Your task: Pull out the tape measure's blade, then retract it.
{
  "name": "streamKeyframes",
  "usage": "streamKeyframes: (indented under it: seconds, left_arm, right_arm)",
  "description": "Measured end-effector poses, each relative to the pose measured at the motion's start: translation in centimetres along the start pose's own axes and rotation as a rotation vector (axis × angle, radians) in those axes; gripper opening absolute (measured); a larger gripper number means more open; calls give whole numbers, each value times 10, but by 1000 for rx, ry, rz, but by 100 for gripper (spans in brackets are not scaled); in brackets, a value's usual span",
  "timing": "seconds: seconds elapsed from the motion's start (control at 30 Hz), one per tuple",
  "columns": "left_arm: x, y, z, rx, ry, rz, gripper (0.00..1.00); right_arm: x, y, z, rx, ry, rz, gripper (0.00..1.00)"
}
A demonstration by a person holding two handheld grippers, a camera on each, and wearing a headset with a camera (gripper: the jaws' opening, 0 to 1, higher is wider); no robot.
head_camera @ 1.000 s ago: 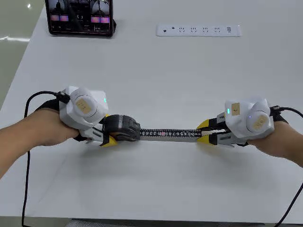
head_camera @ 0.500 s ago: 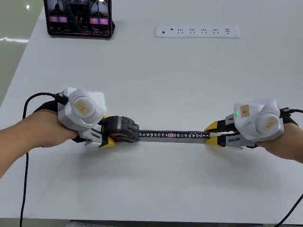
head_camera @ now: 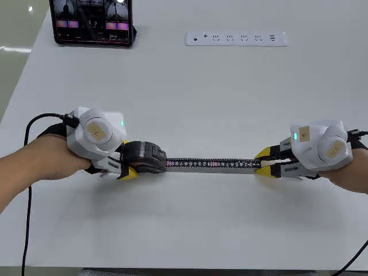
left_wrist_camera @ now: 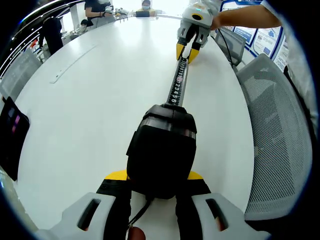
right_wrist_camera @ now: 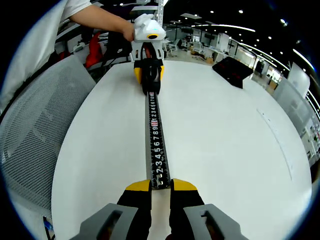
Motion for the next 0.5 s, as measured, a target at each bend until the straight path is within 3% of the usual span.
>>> streamKeyframes:
  seconds: [0.5]
  left_arm:
    - [0,0,0,3,0,4,29]
  right_arm:
    - [-6,-16,-15,34,-11,0,9]
Point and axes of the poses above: the centre of the closed fingertips' face, and the gripper's own axes: z roughly forward along the fingers, x roughly to its left, y roughly out of its top, the point moved 8 cm from there along -z, roughly backward along the fingers, and after that the axes turned 9 degrees about z, right-handed, at the moved point
